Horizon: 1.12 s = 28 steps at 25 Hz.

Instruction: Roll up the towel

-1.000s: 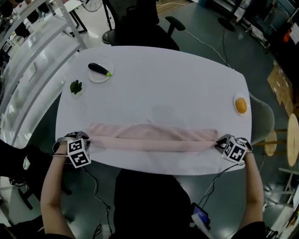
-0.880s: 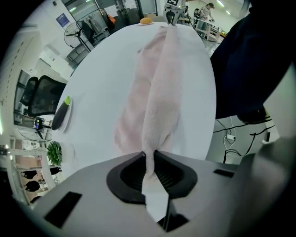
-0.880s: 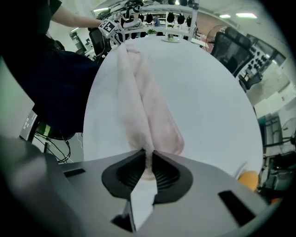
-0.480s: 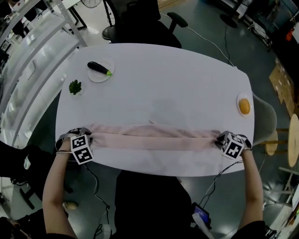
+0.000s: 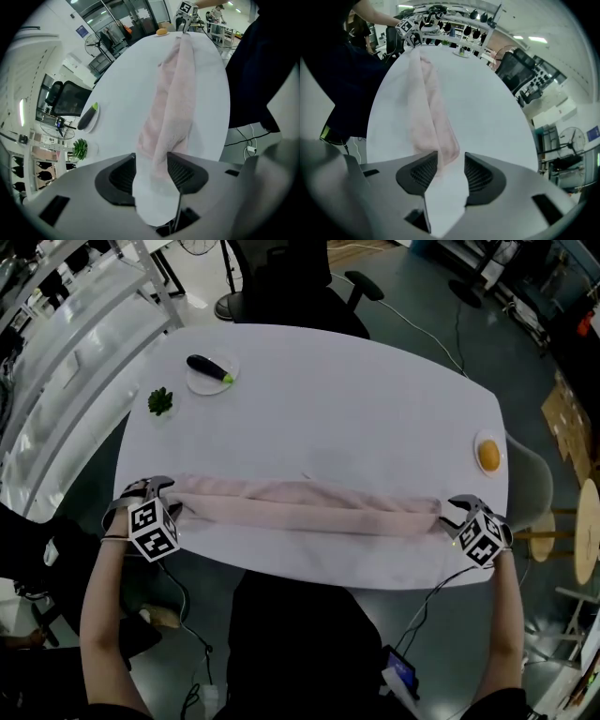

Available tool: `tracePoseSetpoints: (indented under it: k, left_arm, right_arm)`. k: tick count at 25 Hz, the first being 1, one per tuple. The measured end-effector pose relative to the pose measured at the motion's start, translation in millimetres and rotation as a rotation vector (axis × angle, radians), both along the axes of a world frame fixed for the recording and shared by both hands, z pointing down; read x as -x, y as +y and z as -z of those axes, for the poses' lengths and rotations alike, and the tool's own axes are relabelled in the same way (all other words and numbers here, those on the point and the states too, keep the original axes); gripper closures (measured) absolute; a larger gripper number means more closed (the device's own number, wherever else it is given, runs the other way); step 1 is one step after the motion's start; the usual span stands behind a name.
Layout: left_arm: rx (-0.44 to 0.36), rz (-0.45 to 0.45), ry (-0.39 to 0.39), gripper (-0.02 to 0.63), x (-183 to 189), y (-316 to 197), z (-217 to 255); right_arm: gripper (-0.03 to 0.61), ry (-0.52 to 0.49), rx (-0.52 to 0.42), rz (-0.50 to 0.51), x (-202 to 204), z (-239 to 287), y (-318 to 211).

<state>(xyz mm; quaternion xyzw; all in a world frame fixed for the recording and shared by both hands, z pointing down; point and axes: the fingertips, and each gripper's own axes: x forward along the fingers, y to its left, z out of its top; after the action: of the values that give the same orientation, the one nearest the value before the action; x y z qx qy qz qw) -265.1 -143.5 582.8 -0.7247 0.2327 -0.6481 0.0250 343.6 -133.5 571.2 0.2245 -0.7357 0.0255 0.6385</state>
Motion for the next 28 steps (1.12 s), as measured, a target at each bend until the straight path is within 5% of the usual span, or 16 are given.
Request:
tracePoseSetpoints:
  k: [9,15,22,28]
  left_arm:
    - [-0.067,0.001,0.018,0.376,-6.2,34.8,22.3]
    - [0.011,0.011,0.036,0.382,-16.8,62.6,-9.4]
    - [0.013,0.073,0.04,0.405,-9.3,37.7,-30.5]
    - [-0.023,0.04,-0.001,0.462,-7.8,18.3,-34.0]
  right_arm:
    - [0.335,-0.04,-0.135,0.014,2.7,42.1,23.6]
    - [0.336,-0.066,-0.082,0.073,31.1,11.6,65.6]
    - [0.336,0.0,-0.041,0.089,25.7,-31.9,63.1]
    - [0.368,0.071,-0.061,0.136,21.5,-43.1,48.1]
